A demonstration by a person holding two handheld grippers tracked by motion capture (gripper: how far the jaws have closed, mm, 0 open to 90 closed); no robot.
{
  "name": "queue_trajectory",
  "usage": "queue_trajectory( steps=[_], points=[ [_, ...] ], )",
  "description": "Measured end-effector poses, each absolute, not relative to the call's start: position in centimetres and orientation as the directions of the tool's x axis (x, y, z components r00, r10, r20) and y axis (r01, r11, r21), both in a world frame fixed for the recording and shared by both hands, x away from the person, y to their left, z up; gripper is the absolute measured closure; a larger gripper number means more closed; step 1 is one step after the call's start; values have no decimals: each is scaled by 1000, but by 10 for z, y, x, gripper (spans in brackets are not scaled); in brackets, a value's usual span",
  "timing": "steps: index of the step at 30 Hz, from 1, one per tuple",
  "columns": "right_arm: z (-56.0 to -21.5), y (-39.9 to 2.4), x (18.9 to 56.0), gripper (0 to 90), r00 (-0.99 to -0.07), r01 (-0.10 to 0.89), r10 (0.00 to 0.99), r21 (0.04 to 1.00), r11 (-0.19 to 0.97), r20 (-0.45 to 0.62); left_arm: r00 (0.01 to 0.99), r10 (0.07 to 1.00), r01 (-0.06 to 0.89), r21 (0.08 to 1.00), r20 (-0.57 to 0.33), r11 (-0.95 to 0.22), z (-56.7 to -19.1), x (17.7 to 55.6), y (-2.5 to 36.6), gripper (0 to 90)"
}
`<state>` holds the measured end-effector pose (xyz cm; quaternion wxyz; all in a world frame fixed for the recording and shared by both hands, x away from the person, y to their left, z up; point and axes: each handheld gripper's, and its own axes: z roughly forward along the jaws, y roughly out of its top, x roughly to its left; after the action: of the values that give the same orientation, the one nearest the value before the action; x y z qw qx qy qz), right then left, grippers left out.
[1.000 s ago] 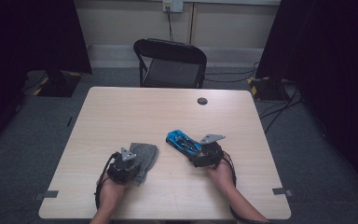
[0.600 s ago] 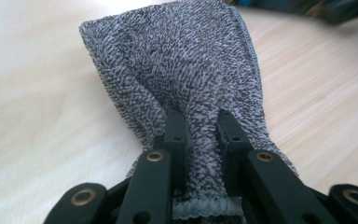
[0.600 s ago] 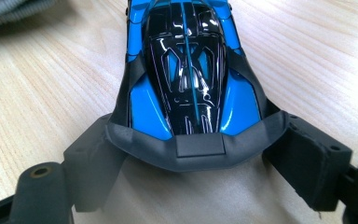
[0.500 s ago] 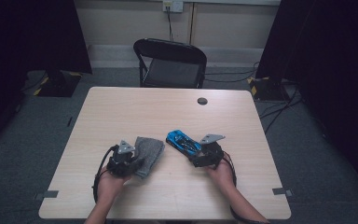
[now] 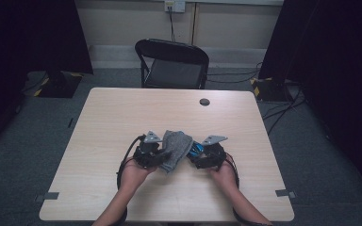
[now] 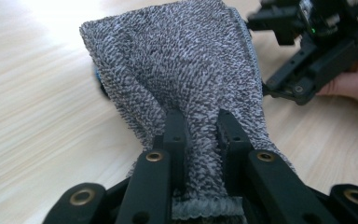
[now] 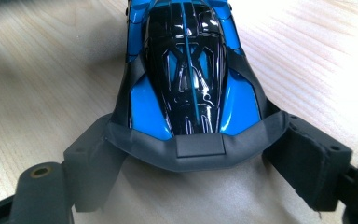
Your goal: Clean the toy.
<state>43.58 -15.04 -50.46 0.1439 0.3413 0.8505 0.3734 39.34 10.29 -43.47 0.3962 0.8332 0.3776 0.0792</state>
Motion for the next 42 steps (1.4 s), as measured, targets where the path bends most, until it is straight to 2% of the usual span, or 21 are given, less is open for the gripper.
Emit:
queue_trajectory(
  steps=[8,15,26,42],
  points=[
    [-505,-150,436,202,-726,472,688,735,487,10,754,647,527,695,-117,-489,-434,403,66,774],
    [-505,-150,436,202,-725,472,688,735,487,9,765,635,549,623,-107,-558,-441,414,47,777],
    [-504,-150,436,211,-728,471,685,734,490,10,728,685,574,582,-41,-575,-444,426,50,777],
    [-504,-151,436,218,-732,468,681,735,490,13,677,734,630,554,-48,-545,-445,454,62,777]
  ],
)
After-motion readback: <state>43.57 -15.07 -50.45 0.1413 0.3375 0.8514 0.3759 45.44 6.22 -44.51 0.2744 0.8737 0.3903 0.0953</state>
